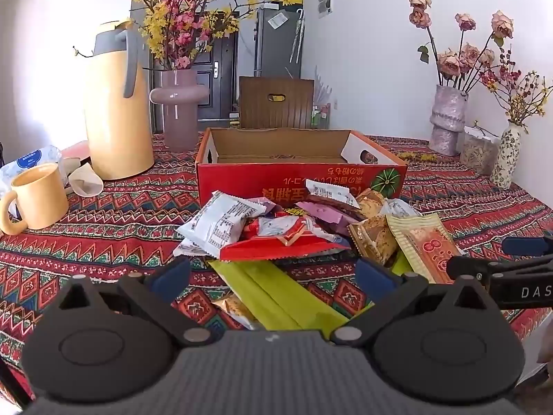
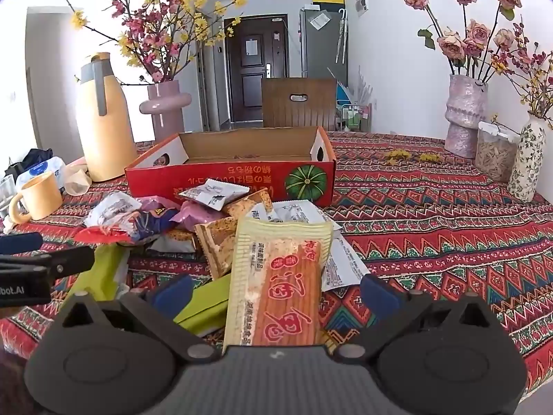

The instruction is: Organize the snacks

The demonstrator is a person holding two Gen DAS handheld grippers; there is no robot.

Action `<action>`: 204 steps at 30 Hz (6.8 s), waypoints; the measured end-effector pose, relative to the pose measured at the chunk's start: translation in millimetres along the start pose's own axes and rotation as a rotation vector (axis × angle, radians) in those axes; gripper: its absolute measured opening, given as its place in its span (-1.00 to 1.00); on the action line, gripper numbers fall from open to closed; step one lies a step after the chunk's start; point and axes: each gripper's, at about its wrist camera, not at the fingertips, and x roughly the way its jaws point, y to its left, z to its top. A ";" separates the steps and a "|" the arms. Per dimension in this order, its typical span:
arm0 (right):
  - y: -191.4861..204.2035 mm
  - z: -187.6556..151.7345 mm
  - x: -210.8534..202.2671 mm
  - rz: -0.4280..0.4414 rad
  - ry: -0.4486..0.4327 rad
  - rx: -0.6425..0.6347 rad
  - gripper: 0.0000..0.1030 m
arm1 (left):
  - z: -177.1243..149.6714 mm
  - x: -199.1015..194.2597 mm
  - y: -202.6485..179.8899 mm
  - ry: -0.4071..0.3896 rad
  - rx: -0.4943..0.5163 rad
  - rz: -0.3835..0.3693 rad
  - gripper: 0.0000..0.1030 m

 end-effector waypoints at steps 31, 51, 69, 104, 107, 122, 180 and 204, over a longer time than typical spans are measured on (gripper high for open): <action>0.6 -1.8 1.7 -0.002 0.010 -0.001 1.00 | 0.2 -1.0 -0.2 -0.001 -0.010 0.000 1.00; 0.4 -2.3 2.6 -0.002 0.012 -0.002 1.00 | 0.3 -1.0 0.1 -0.002 -0.011 -0.001 1.00; 0.2 -1.2 2.4 -0.001 0.014 -0.003 1.00 | 0.9 -1.9 -1.1 -0.009 -0.016 -0.008 1.00; -7.5 -19.9 24.6 0.021 0.126 -0.022 -0.12 | 1.7 37.7 -3.4 0.154 -0.020 0.029 1.00; -13.2 -20.7 18.2 0.016 0.103 0.000 -0.15 | 7.8 48.7 -2.8 0.190 -0.038 0.052 1.00; -21.9 -22.2 11.2 0.036 0.052 0.032 -0.15 | 9.4 73.0 -2.3 0.291 -0.064 0.156 0.04; -1.4 64.4 48.9 -0.023 -0.087 -0.117 -0.15 | 104.4 41.9 27.3 -0.073 -0.051 0.135 -0.33; -6.1 148.9 222.1 0.005 -0.013 -0.029 -0.15 | 152.1 214.3 22.9 0.009 -0.078 0.172 -0.33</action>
